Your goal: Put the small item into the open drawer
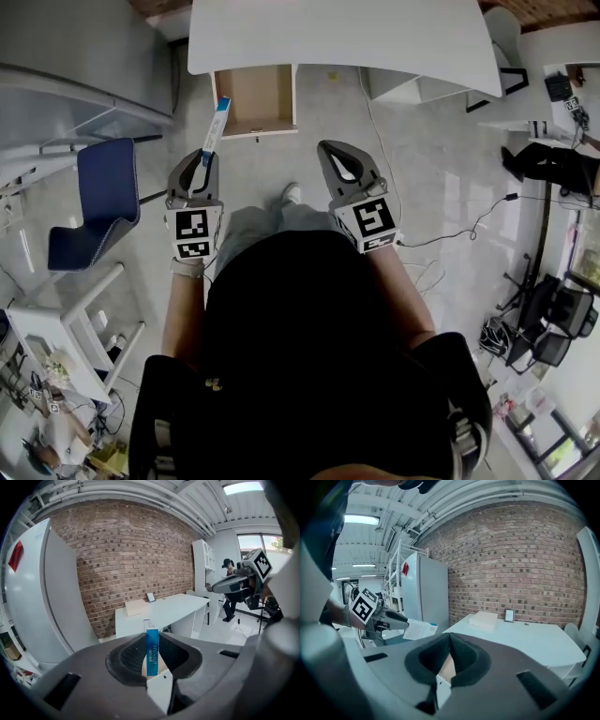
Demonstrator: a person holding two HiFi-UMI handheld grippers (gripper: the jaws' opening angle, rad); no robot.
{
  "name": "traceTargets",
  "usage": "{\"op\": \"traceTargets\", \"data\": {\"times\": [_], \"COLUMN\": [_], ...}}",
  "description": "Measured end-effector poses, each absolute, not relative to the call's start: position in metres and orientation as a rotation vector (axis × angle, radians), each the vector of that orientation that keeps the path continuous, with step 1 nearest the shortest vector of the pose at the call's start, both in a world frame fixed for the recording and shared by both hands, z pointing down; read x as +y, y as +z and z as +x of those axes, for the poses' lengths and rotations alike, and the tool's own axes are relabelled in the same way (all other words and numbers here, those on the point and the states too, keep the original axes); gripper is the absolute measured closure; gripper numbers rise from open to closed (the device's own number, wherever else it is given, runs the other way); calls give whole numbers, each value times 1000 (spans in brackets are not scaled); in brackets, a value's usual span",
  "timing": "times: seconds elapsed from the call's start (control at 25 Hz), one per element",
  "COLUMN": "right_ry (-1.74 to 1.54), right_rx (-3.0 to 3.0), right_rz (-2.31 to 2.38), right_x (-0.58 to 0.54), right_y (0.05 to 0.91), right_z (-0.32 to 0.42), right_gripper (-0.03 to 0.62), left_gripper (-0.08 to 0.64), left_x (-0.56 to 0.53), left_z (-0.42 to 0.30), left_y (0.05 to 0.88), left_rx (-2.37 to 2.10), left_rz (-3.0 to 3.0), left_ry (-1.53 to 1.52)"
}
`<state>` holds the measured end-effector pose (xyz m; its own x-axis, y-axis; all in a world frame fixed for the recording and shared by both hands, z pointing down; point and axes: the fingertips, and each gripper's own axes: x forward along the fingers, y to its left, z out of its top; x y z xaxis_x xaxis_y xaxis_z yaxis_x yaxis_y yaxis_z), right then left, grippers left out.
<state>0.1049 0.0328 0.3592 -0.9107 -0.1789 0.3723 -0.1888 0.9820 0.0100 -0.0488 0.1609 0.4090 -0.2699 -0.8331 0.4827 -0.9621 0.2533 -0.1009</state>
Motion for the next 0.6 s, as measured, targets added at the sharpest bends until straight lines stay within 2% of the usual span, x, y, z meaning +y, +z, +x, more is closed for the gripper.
{"op": "traceTargets", "data": {"times": [0.6], "right_ry": [133], "right_rx": [-2624], "right_rz": [444], "right_x": [-16], "right_y": [387], "right_z": [67], "right_gripper": [581], "left_gripper": [477], "left_x": [88], "left_z": [-103], "left_y": [513], "left_rx": [-1882], "left_rz": [1723], "left_ry": [742]}}
